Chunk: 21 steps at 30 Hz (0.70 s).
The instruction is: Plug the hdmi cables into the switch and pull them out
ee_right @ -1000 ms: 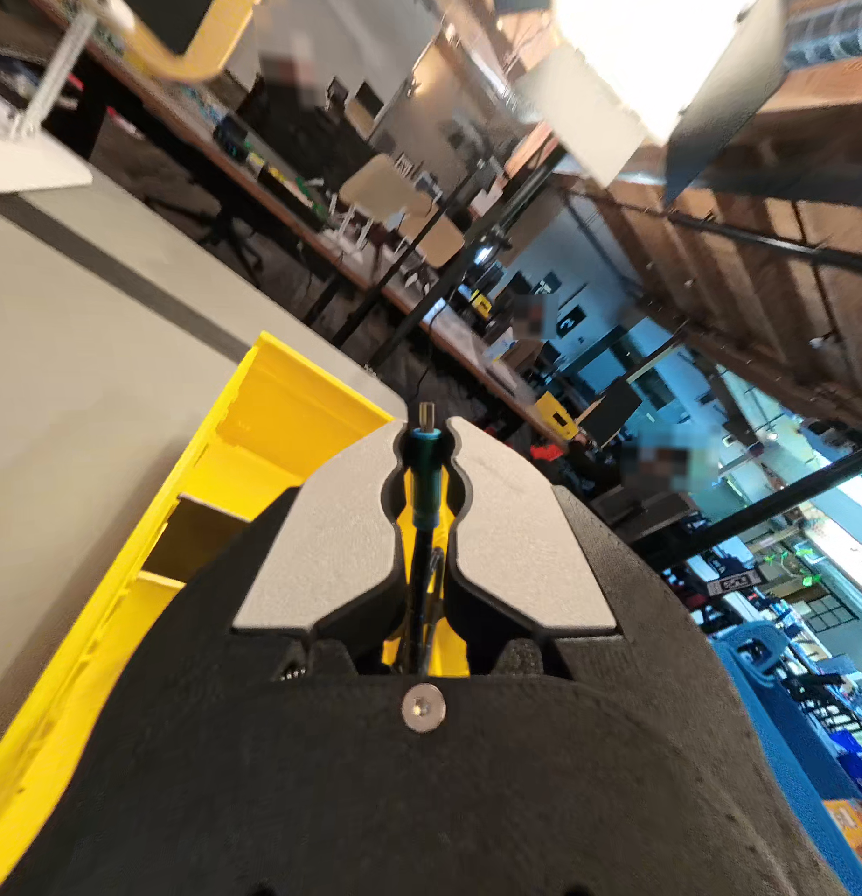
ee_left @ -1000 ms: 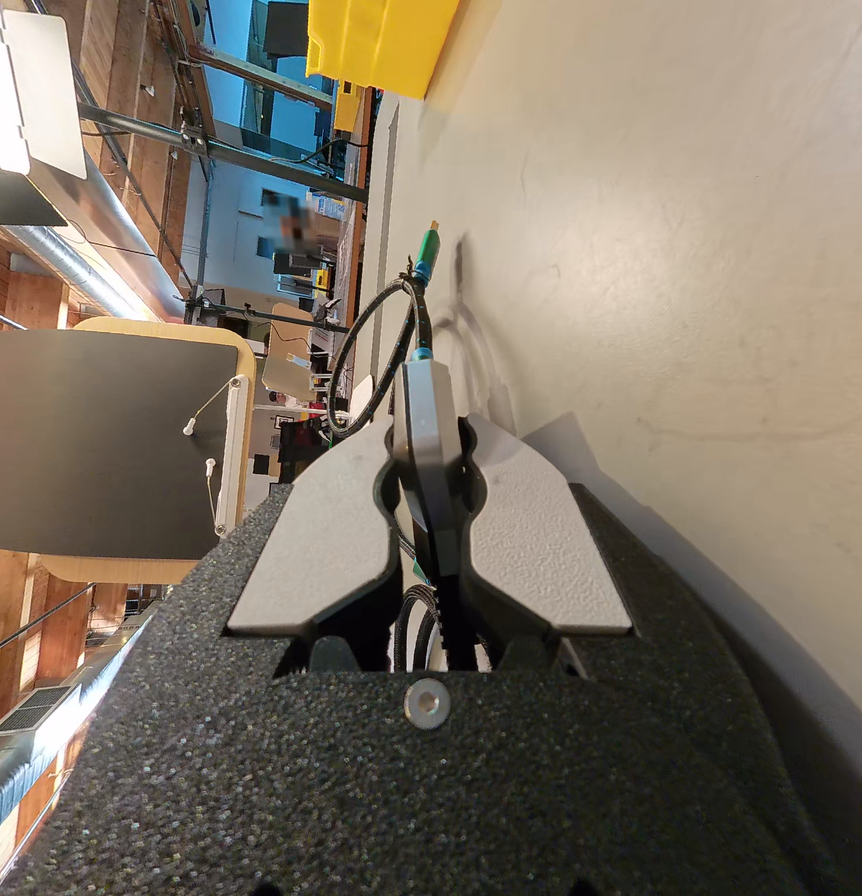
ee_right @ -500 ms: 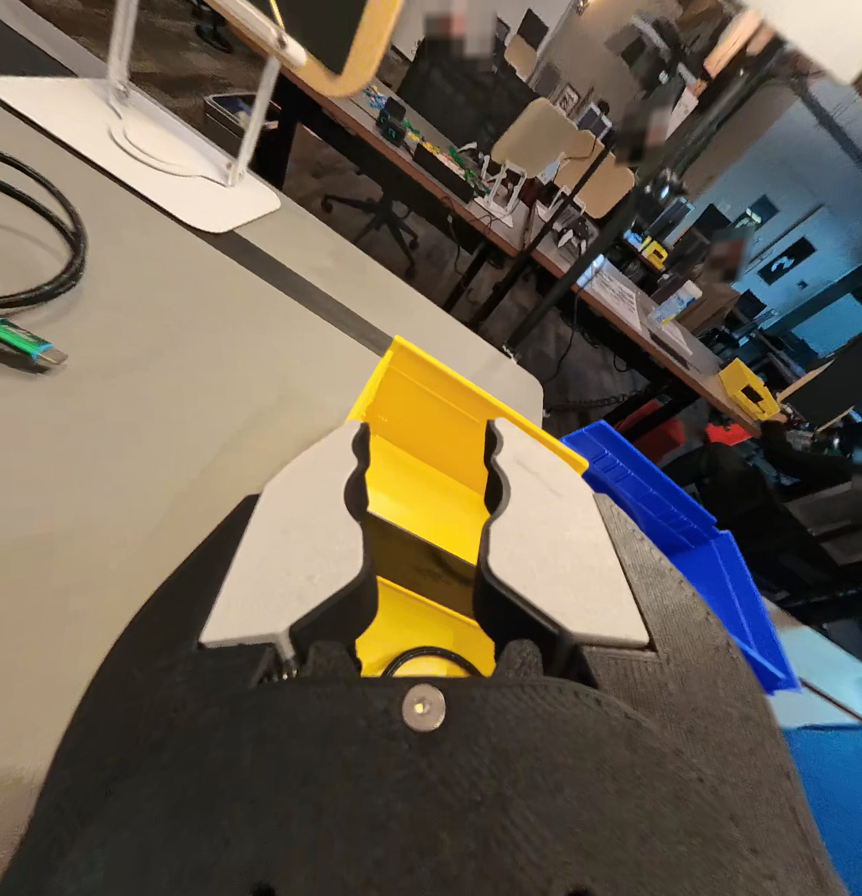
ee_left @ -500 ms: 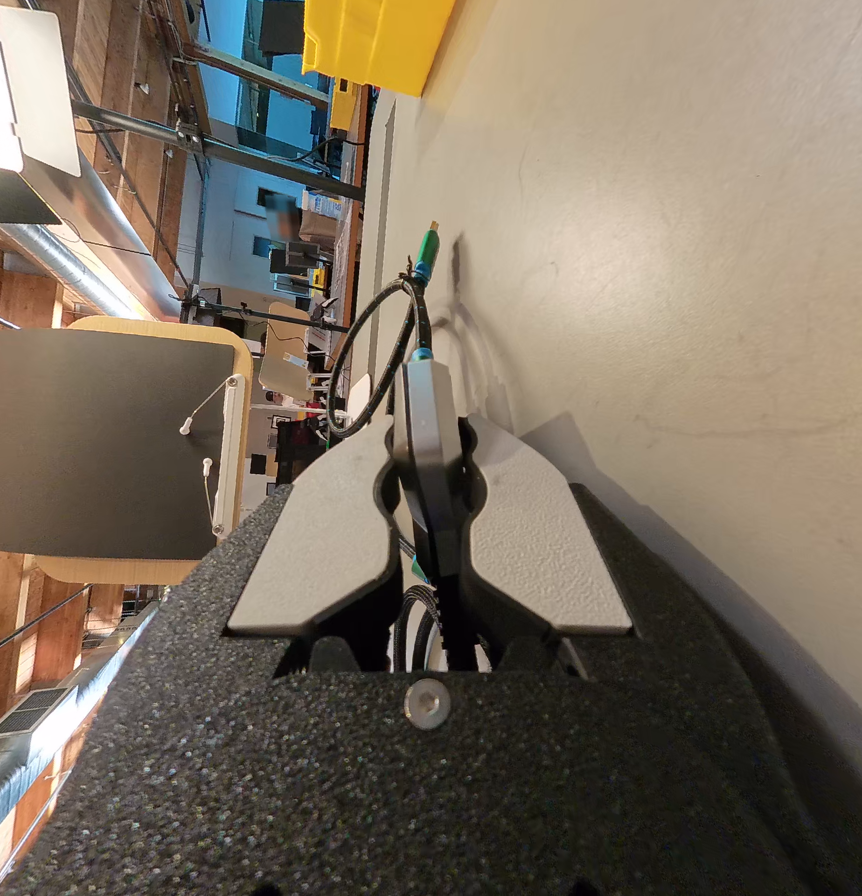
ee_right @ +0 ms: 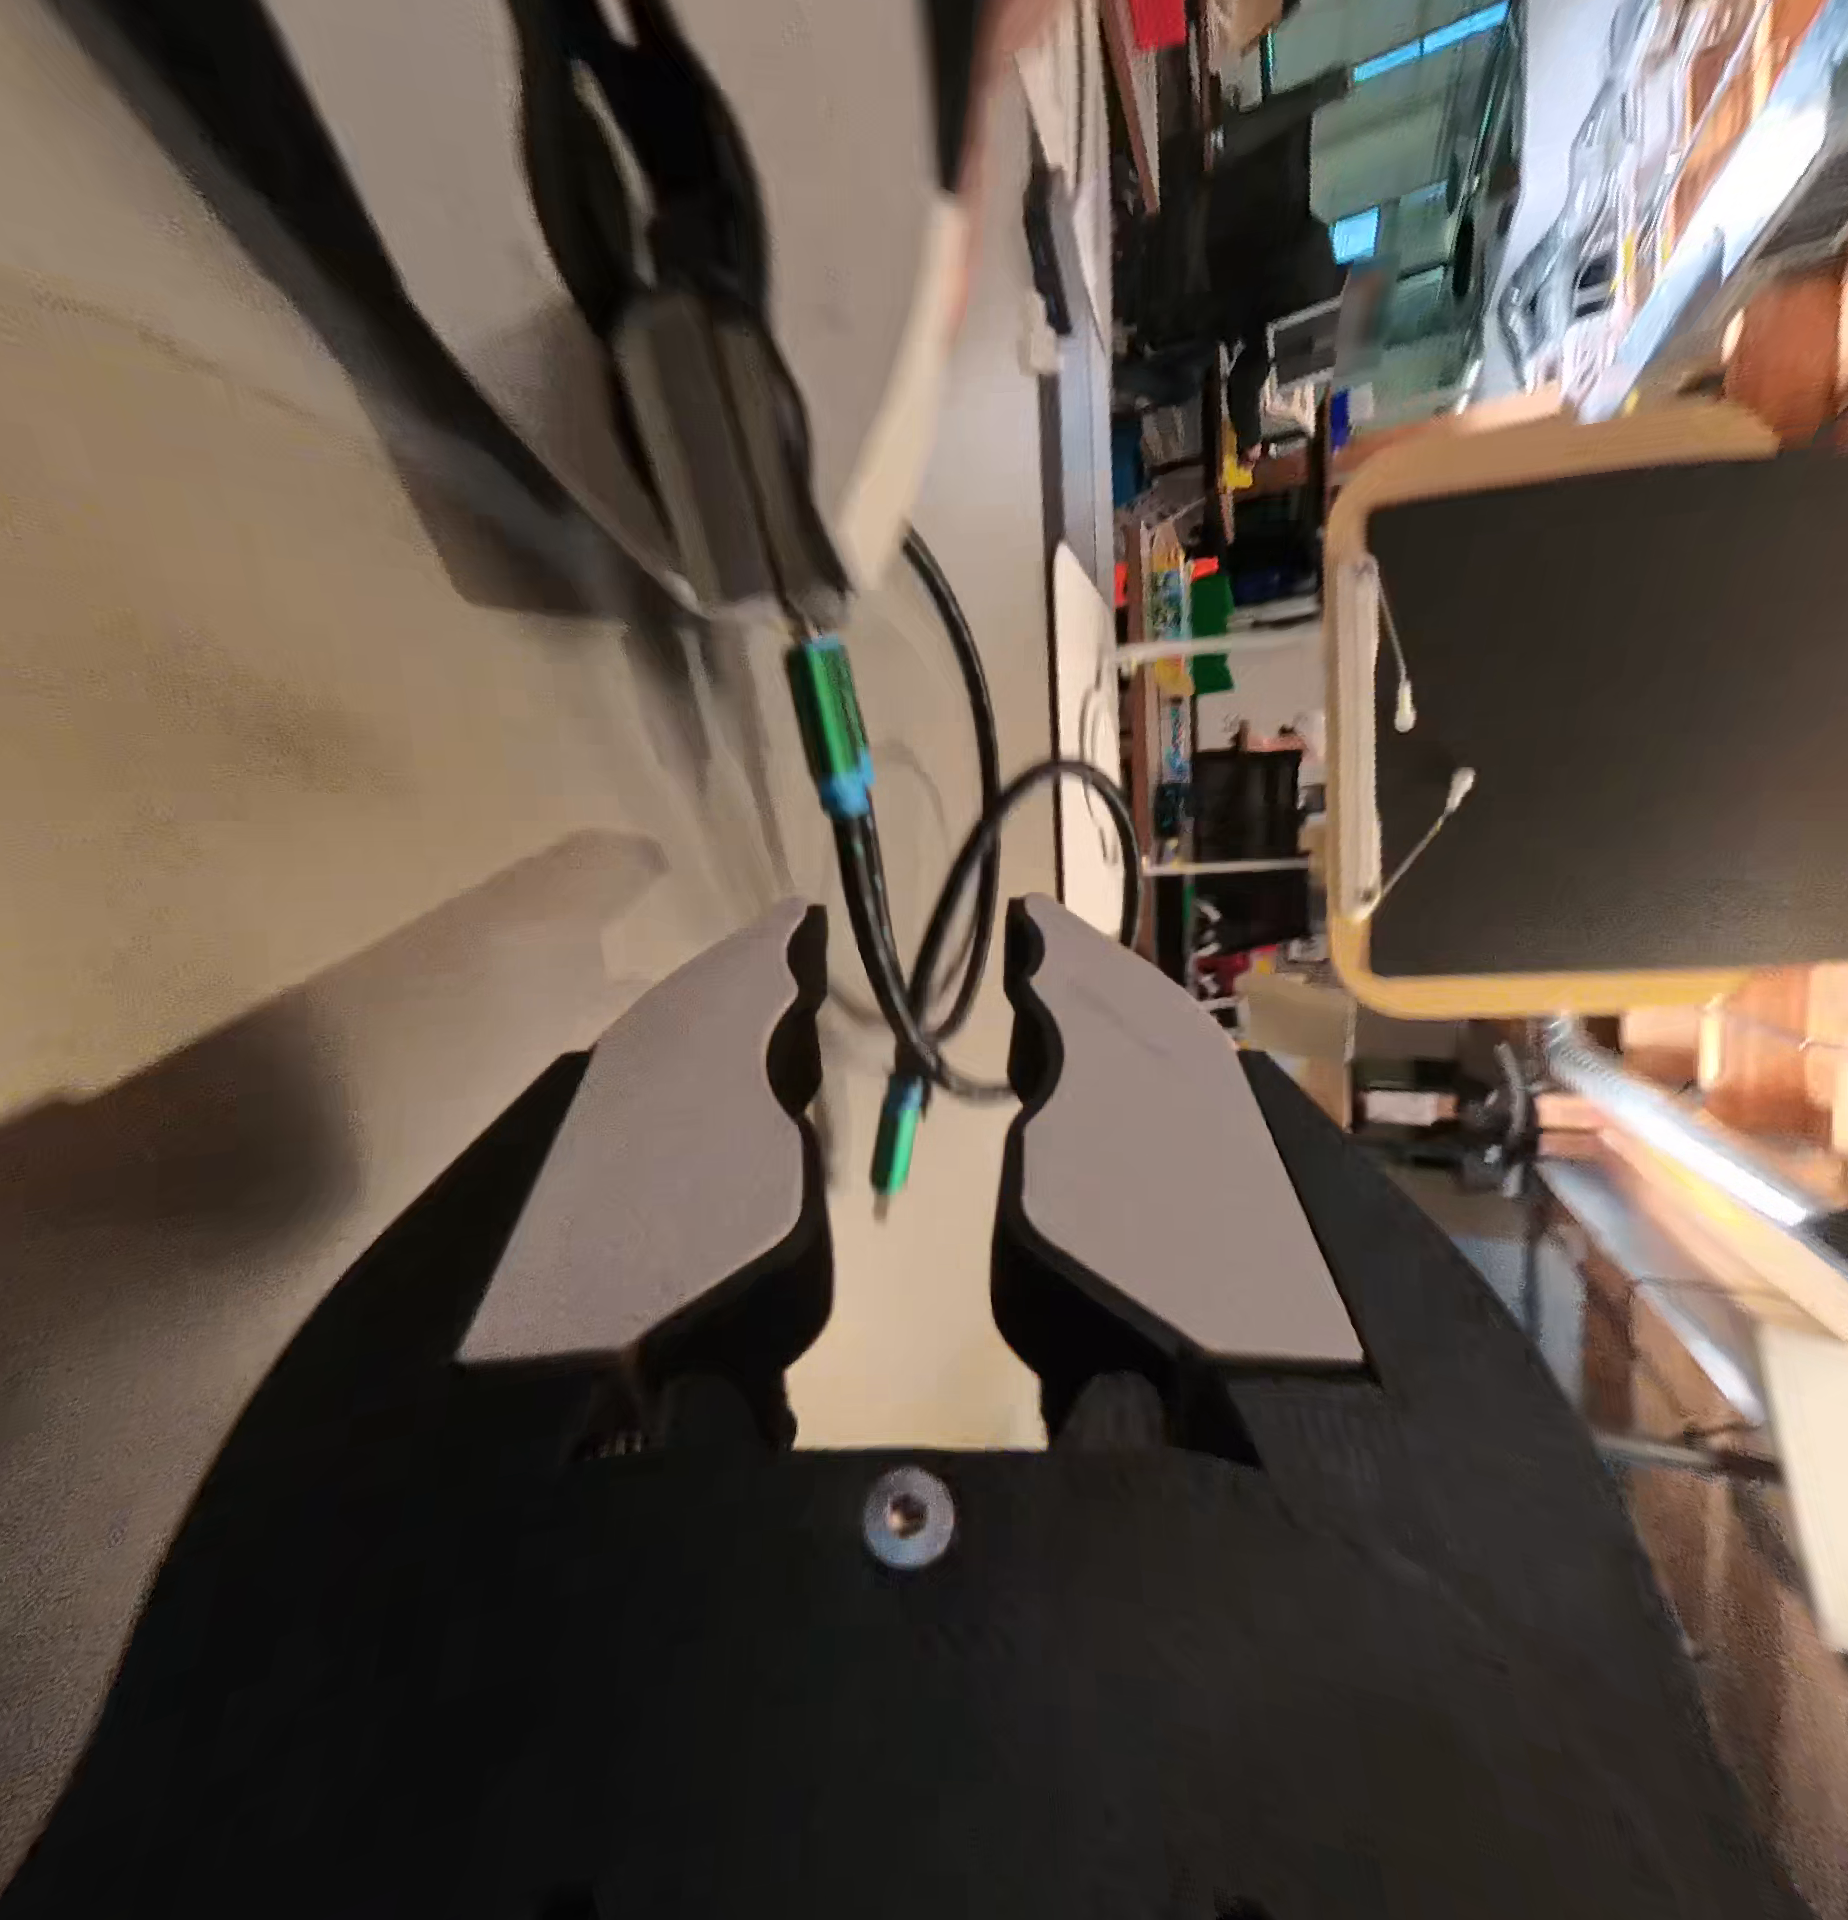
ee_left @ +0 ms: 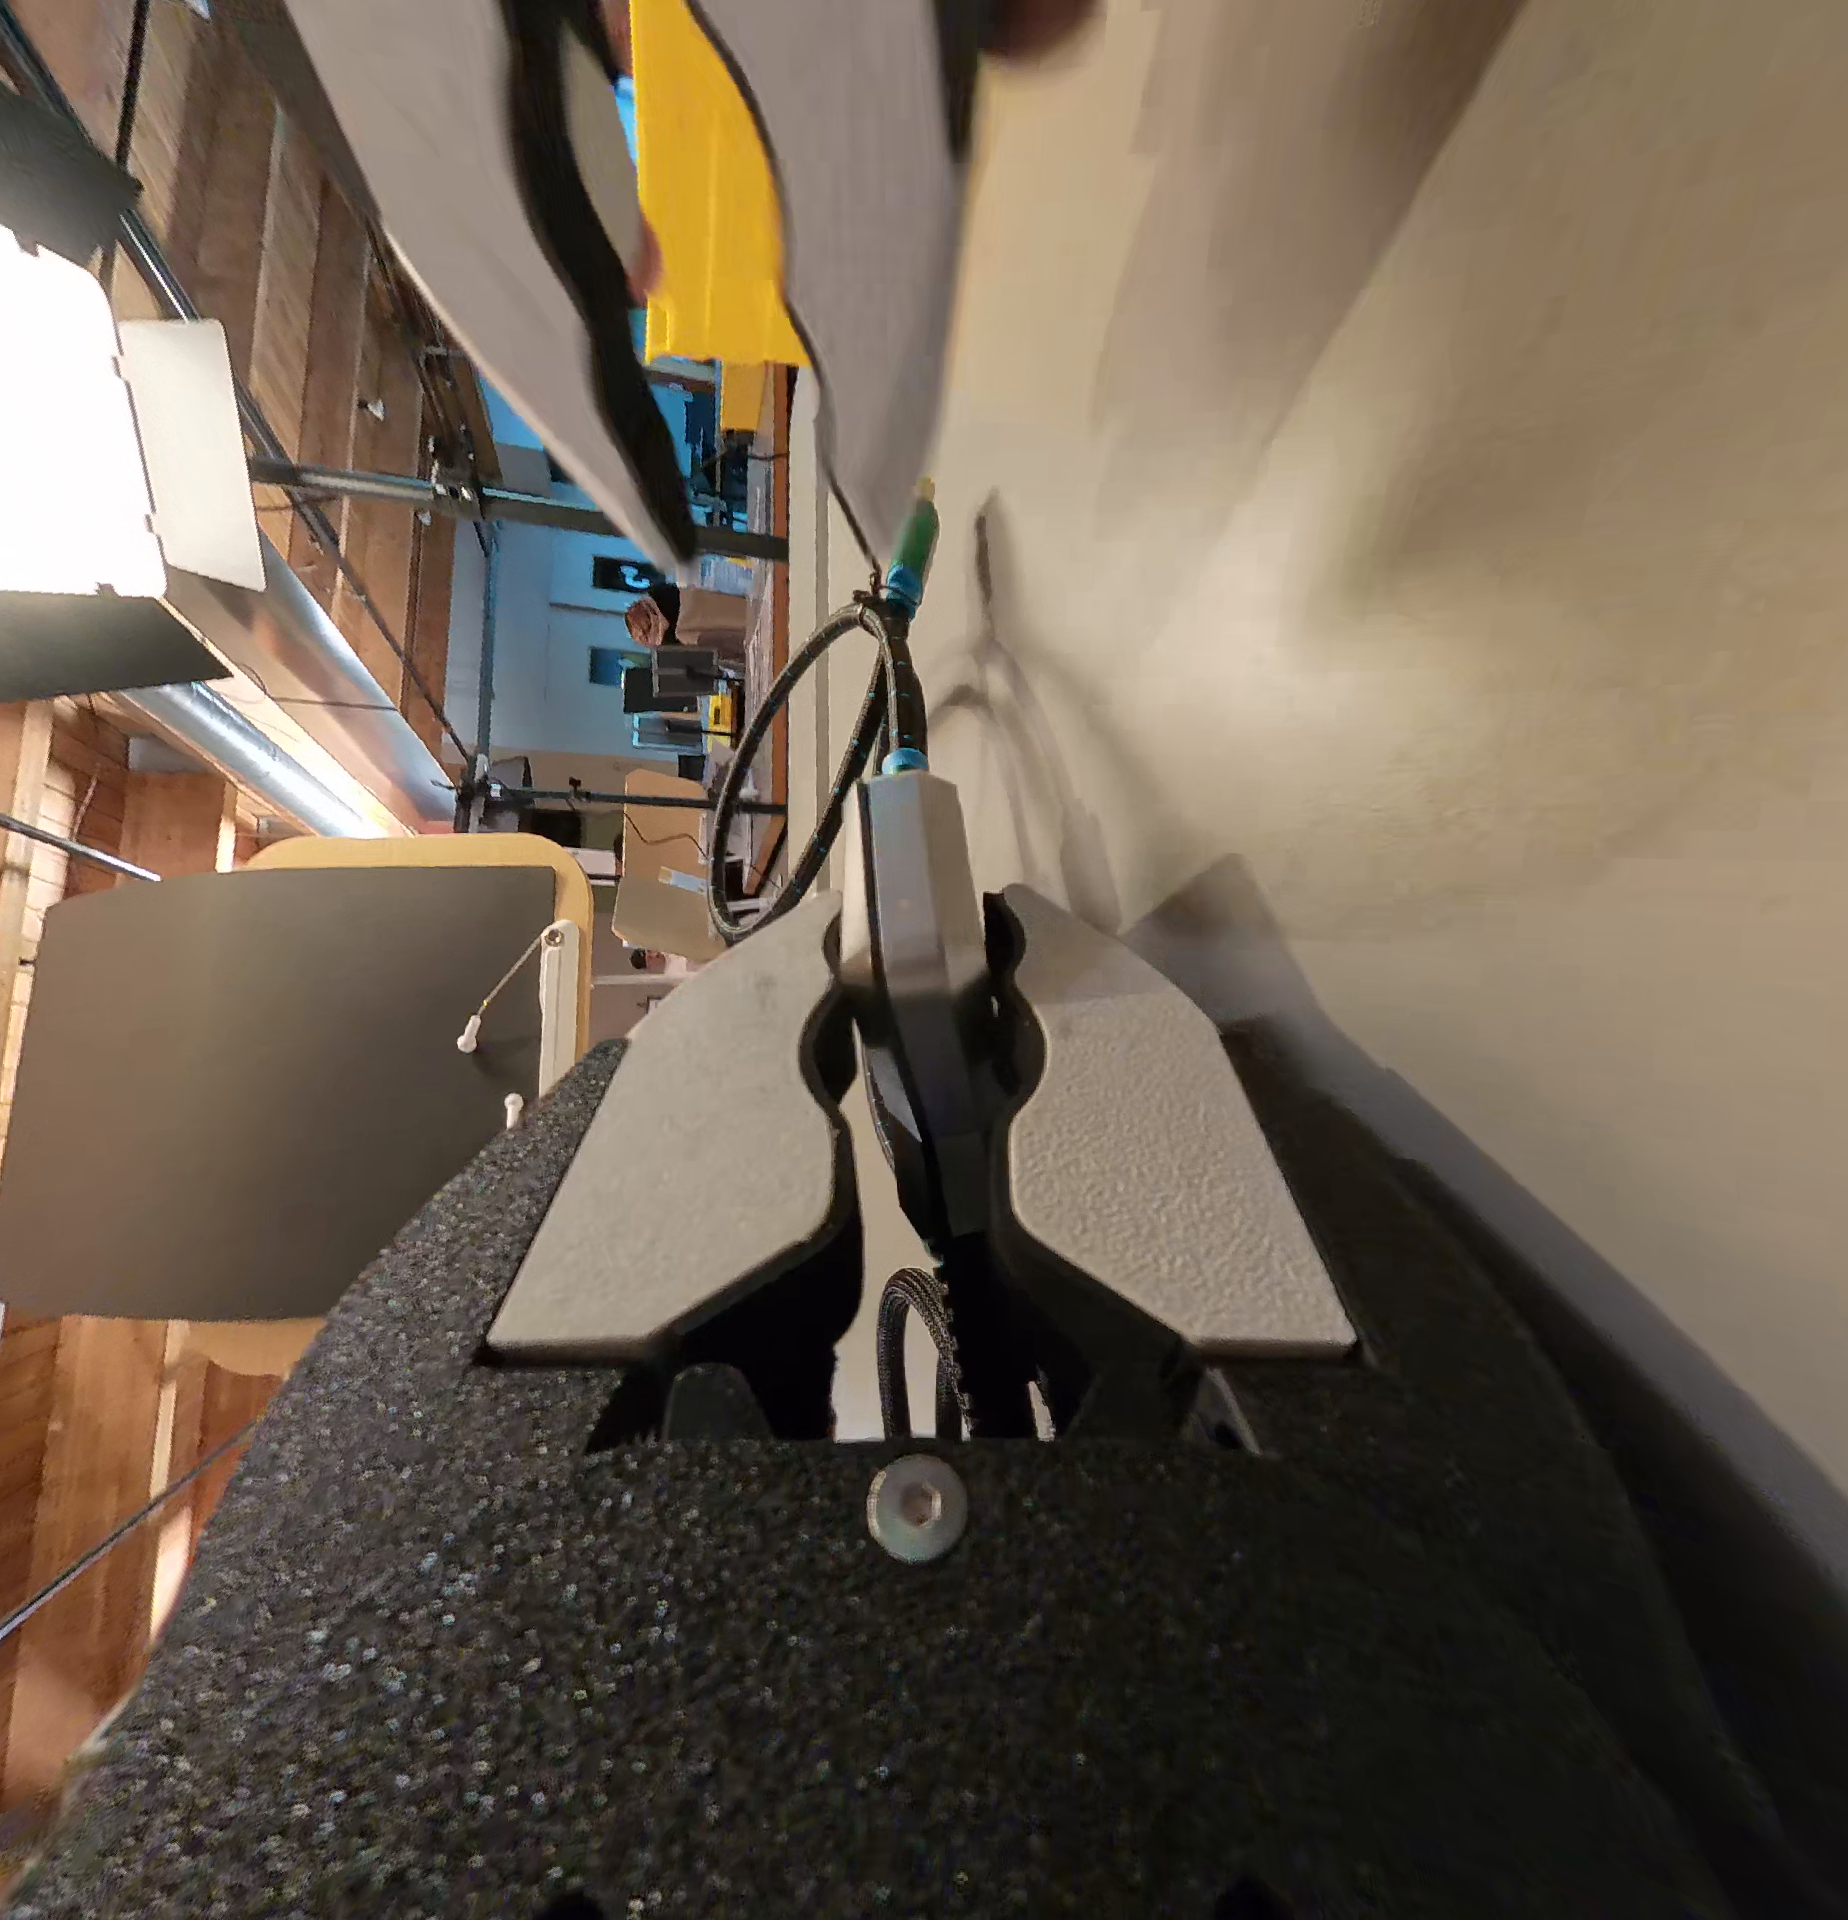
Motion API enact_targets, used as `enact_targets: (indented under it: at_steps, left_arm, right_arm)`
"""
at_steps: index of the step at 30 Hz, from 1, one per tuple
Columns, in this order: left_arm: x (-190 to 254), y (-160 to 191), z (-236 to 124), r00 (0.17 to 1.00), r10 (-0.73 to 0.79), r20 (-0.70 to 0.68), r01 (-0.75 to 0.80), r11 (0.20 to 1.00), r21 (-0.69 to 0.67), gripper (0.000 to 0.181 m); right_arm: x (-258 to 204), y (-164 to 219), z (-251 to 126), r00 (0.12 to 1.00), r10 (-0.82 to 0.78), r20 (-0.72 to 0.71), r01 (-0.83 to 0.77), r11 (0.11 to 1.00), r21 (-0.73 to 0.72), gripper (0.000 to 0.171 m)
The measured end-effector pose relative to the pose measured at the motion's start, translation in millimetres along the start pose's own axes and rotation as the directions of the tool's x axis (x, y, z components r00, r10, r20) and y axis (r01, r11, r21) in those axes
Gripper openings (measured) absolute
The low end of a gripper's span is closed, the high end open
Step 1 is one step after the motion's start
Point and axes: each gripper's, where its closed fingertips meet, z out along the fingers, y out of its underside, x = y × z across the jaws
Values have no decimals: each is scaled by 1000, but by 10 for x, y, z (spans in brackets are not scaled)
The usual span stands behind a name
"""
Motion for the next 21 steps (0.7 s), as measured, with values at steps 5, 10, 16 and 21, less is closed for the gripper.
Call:
enact_targets:
  at_steps: [5, 10, 16, 21]
  left_arm:
    - [30, -116, -57, 999, 51, -3, -51, 996, 72, 23]
    - [1, -146, -68, 998, 58, 16, -59, 993, 101, 25]
    - [-23, -52, 18, 998, 52, 27, -52, 999, 7, 37]
    - [-15, 94, 60, 999, 39, -10, -39, 997, -72, 48]
  right_arm:
    - [-268, -245, 348, 980, -198, -17, 198, 980, 18, 33]
    - [-248, -304, 468, 975, -203, -89, 205, 978, 25, 14]
    - [-251, -223, 480, 983, -163, -90, 163, 987, -5, 12]
    - [-271, -245, 453, 984, -157, -88, 158, 987, 7, 12]
